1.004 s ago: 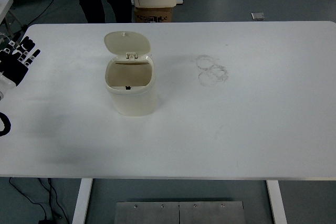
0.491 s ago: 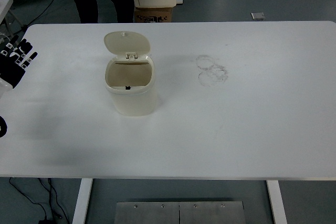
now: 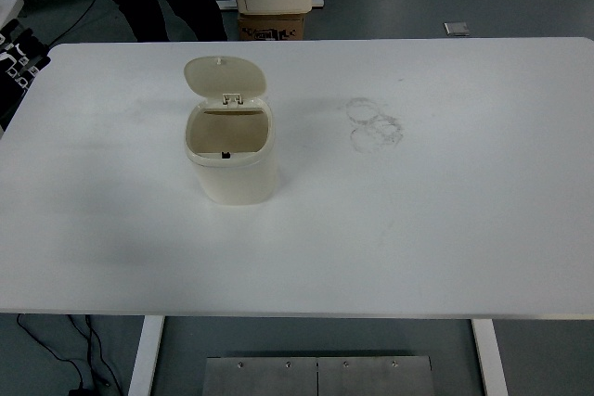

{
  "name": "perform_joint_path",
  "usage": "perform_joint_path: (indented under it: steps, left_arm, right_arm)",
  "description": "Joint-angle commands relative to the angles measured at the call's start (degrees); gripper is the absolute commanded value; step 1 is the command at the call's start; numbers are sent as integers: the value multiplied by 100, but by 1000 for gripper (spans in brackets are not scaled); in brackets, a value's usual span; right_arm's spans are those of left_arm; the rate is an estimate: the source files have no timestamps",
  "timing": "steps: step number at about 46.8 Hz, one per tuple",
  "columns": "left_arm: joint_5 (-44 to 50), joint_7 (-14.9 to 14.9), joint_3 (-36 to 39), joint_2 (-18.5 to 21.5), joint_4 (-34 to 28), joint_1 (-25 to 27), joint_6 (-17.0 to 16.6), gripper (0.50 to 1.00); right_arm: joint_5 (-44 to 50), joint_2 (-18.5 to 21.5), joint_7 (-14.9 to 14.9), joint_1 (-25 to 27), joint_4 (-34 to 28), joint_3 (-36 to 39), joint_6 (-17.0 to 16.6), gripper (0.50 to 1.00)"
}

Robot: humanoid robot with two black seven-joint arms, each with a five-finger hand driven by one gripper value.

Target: Close trash bin

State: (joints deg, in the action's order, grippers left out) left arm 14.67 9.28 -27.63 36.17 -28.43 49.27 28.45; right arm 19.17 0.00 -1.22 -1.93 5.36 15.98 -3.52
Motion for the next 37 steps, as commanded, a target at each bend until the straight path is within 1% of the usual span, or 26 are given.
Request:
perform_joint_path:
  steps: [1,5,8,17,21,25,31,37]
  left_arm:
    - [1,3,538,267,-451,232,-138,1000]
    - [-8,3,1109,539,-874,583,-200,1000]
    - [-8,3,1531,680,-1068,899,-200,1000]
    - [-16,3,2981,891,-1296,1910,-191,1000]
    - [-16,12,3780,926,-1445,2358,-191,1000]
    - [-16,12,4422,970,-1761,2798,-191,1000]
    - [-16,12,5073,935,-2061,3431,-191,1000]
    - [-148,3,5697,742,-2140,3993,-129,1000]
  right_arm:
    - [-1,0,-1,0,0,2,0,991]
    - [-1,0,-1,0,0,2,0,991]
    - [-1,0,-1,0,0,-7,0,991]
    - [-1,0,-1,0,0,2,0,991]
    - [-1,0,-1,0,0,2,0,991]
    - [-1,0,-1,0,0,2,0,991]
    - [-1,0,-1,0,0,2,0,991]
    - [-1,0,-1,0,0,-7,0,991]
